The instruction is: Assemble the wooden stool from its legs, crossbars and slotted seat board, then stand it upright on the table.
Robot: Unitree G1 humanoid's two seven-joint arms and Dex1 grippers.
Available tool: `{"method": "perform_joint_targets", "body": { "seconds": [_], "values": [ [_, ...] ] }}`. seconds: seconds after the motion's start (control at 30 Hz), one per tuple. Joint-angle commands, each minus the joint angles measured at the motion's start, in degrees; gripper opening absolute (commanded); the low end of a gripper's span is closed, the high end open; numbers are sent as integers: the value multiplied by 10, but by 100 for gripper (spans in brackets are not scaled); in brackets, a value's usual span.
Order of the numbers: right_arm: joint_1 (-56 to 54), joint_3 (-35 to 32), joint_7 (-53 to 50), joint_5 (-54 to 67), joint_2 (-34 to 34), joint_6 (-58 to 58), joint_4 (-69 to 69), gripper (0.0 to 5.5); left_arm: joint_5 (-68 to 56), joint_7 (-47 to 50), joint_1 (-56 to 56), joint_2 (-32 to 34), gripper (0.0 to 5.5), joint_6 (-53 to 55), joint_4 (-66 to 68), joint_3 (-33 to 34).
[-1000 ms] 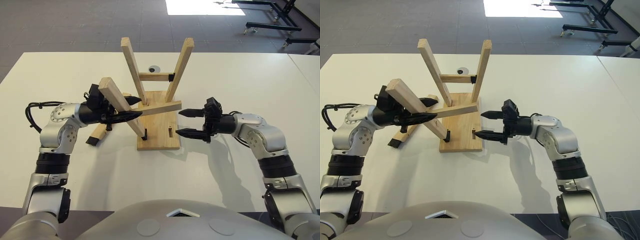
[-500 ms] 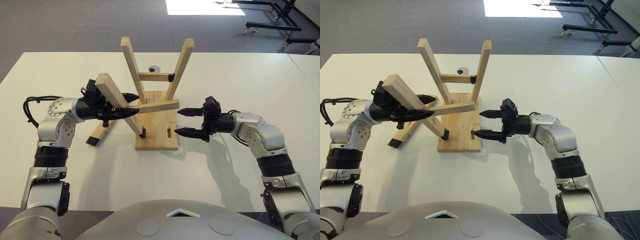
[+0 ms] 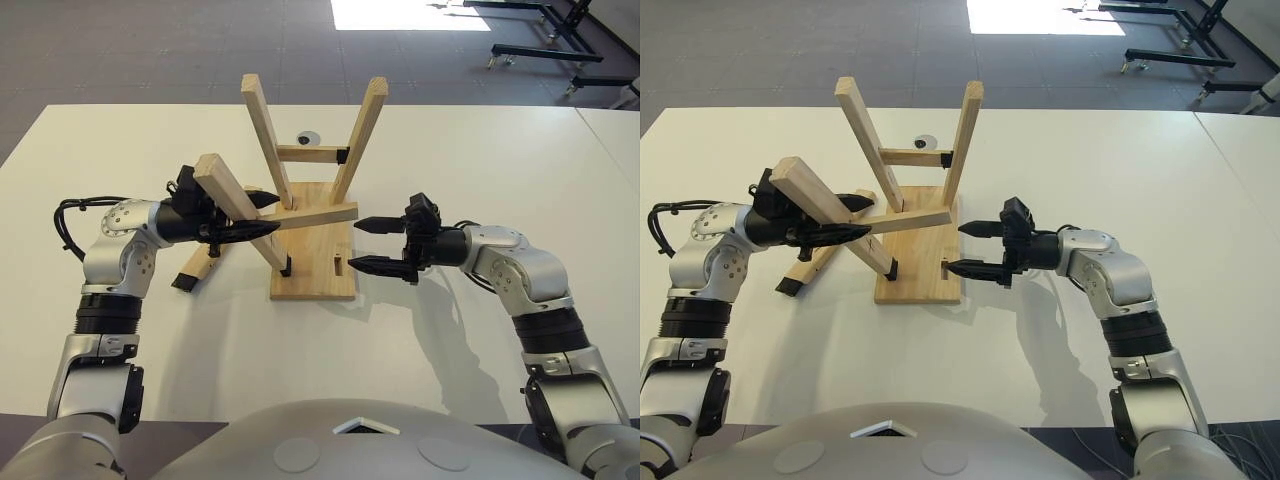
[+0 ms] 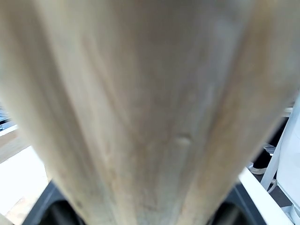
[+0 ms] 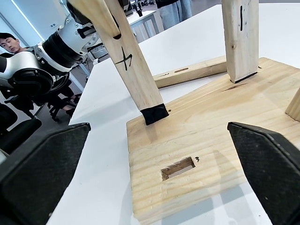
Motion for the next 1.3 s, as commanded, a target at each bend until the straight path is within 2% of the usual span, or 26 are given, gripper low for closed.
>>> {"method": "perform_joint_targets", "body": {
  "seconds": [0.03, 0.23, 0.37, 0.57, 0.87, 1.17, 1.3],
  "values": [
    [-2, 0, -4, 2, -1, 4, -7, 540, 75, 7, 29, 21, 203, -49, -6, -34],
    [6, -3, -14, 2, 5, 3, -11, 540, 106, 16, 39, 16, 203, -89, 24, -70],
    [16, -5, -20, 3, 6, 0, -15, 540, 53, 20, 36, -2, 203, -41, 61, -58],
    [22, -11, -32, 6, 12, -6, -14, 540, 121, 10, 49, 19, 203, -99, 94, -110],
    [27, -17, -41, 5, 17, -9, -12, 540, 192, 87, 71, 34, 203, -161, 66, -165],
    [37, -24, -57, 7, 26, -10, -15, 540, 154, 132, 91, 72, 203, -64, 31, -186],
    [41, -27, -63, 7, 29, -11, -15, 540, 169, 136, 81, 104, 203, -24, -4, -221]
  ]
}}
